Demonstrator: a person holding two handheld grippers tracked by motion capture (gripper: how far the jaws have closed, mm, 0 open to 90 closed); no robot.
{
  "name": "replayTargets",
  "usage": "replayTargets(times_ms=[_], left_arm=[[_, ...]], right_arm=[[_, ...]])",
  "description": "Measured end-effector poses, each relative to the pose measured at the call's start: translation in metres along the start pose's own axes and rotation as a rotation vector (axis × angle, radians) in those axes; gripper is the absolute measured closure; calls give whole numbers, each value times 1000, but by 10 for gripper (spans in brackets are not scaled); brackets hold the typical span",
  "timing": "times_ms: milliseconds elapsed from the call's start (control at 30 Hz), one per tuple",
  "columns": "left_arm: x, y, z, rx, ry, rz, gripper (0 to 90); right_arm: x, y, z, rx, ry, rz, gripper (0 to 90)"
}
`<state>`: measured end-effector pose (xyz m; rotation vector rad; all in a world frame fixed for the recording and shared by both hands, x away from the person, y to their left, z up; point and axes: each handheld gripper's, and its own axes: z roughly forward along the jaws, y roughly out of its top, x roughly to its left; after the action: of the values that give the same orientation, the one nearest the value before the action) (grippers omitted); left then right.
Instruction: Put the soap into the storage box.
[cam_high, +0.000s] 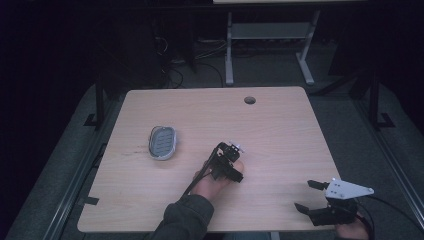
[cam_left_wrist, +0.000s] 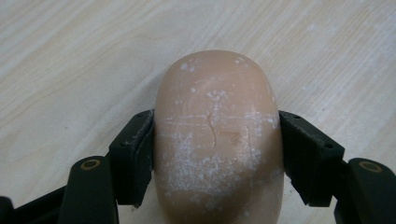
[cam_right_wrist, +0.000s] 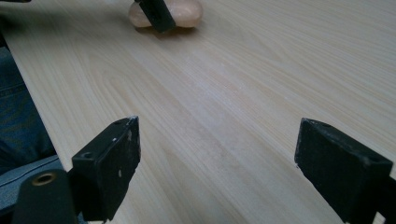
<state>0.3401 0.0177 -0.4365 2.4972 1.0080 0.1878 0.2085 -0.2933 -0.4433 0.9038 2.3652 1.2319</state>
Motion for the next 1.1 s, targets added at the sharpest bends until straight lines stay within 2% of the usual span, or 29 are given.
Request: replayTargets(times_ms=[167, 233, 500, 533, 600, 733, 867, 900, 967, 1000, 1100], left_arm=[[4, 0, -7, -20, -17, -19, 324], [7, -1, -12, -38, -34, -49, 324], [19, -3, -23, -61, -67, -89, 324], [23, -4, -26, -60, -90, -100, 324], [25, -5, -27, -69, -98, -115, 324], [36, -10, -34, -75, -147, -136, 324], [46, -14, -39, -102, -200, -193, 324], [46, -14, -39, -102, -200, -193, 324], [50, -16, -42, -121, -213, -225, 324], [53, -16, -44, -119, -216, -219, 324], [56, -18, -47, -131, -229, -236, 324]], right_arm=[[0, 0, 0, -1, -1, 5, 138], [0, 0, 0, 0, -1, 4, 138], [0, 0, -1, -2, -7, 4, 138], [0, 0, -1, 0, -9, 4, 138], [0, 0, -1, 0, -10, 3, 138], [-1, 0, -2, 0, -17, 7, 138], [-1, -1, -2, -1, -19, 9, 138], [-1, -1, -2, -1, -19, 9, 138], [-1, -1, -2, 0, -19, 10, 138], [-1, -1, -2, 0, -19, 9, 138], [-1, 0, -2, 1, -21, 7, 138]])
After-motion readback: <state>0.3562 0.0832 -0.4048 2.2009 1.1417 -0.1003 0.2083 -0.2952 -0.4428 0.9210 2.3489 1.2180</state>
